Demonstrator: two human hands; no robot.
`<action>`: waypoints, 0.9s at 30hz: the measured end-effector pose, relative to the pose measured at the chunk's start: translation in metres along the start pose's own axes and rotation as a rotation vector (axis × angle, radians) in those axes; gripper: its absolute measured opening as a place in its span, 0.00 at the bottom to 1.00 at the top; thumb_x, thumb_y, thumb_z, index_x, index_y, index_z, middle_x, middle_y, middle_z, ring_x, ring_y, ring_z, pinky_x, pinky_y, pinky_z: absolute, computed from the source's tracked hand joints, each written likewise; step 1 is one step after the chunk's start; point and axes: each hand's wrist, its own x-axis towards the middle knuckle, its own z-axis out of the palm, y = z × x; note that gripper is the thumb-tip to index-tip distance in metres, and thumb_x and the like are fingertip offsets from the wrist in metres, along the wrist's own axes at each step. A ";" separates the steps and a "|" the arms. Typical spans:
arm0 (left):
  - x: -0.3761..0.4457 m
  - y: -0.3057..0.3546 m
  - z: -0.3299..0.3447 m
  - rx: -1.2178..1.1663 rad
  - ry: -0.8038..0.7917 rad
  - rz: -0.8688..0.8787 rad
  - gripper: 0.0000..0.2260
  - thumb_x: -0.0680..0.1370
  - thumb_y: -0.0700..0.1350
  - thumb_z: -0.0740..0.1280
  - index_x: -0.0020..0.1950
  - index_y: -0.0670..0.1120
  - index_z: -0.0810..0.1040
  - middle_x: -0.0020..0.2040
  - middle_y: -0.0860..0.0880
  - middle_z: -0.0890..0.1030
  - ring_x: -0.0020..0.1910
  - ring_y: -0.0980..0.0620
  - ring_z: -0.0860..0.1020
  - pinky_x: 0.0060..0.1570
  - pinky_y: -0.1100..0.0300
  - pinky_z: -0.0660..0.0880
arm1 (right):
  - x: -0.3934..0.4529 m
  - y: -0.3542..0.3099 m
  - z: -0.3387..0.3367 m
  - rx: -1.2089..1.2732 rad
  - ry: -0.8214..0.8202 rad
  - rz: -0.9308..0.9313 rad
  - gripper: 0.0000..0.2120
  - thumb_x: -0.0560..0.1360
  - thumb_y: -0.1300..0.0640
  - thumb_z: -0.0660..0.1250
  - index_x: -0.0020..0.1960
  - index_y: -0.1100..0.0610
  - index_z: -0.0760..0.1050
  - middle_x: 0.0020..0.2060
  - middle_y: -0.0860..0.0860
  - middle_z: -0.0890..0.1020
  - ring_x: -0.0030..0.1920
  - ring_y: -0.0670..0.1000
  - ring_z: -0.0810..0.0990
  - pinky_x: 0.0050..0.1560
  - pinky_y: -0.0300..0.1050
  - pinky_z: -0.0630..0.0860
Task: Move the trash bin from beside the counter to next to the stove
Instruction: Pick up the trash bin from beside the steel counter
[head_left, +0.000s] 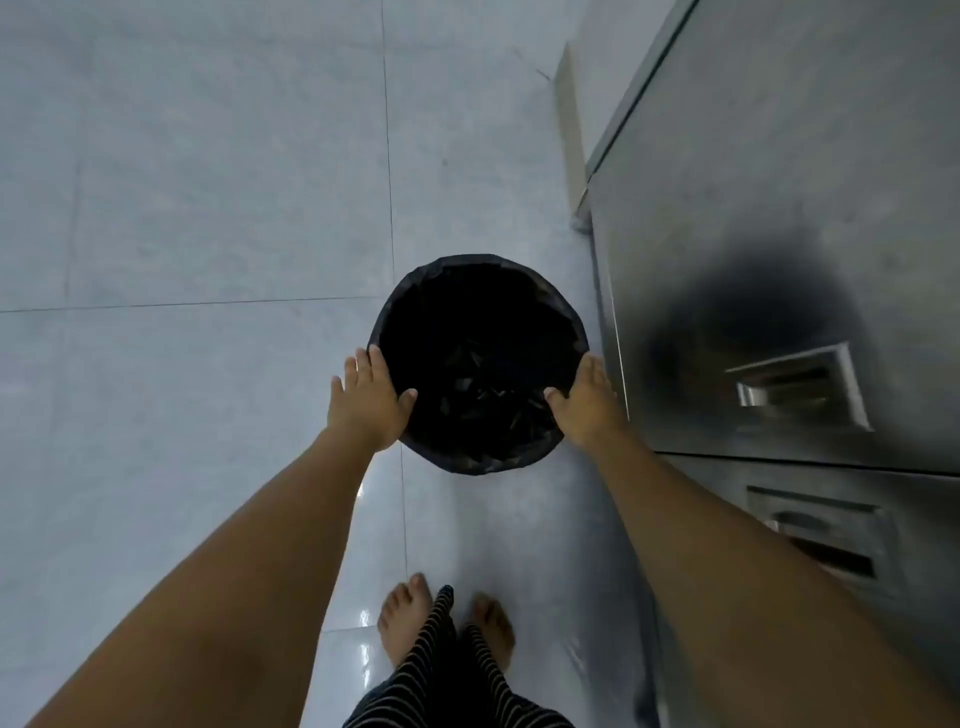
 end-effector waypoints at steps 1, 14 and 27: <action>0.003 0.001 0.004 -0.049 0.021 -0.020 0.37 0.84 0.56 0.54 0.83 0.38 0.40 0.84 0.38 0.45 0.84 0.40 0.46 0.80 0.44 0.48 | 0.003 -0.001 0.004 0.048 0.030 -0.001 0.41 0.80 0.47 0.61 0.81 0.60 0.40 0.82 0.56 0.48 0.80 0.59 0.53 0.79 0.56 0.55; 0.017 0.023 -0.014 -1.007 0.168 -0.233 0.31 0.77 0.47 0.72 0.76 0.42 0.63 0.72 0.43 0.74 0.71 0.40 0.74 0.72 0.47 0.71 | 0.004 -0.035 0.003 0.394 0.213 0.113 0.40 0.78 0.46 0.65 0.81 0.56 0.48 0.74 0.57 0.67 0.71 0.60 0.71 0.65 0.53 0.72; -0.127 0.044 -0.200 -0.990 0.313 -0.180 0.35 0.72 0.47 0.77 0.74 0.42 0.66 0.70 0.43 0.75 0.71 0.40 0.74 0.72 0.47 0.71 | -0.141 -0.137 -0.165 0.345 0.214 0.049 0.41 0.78 0.42 0.64 0.81 0.56 0.47 0.77 0.57 0.63 0.72 0.61 0.70 0.66 0.56 0.71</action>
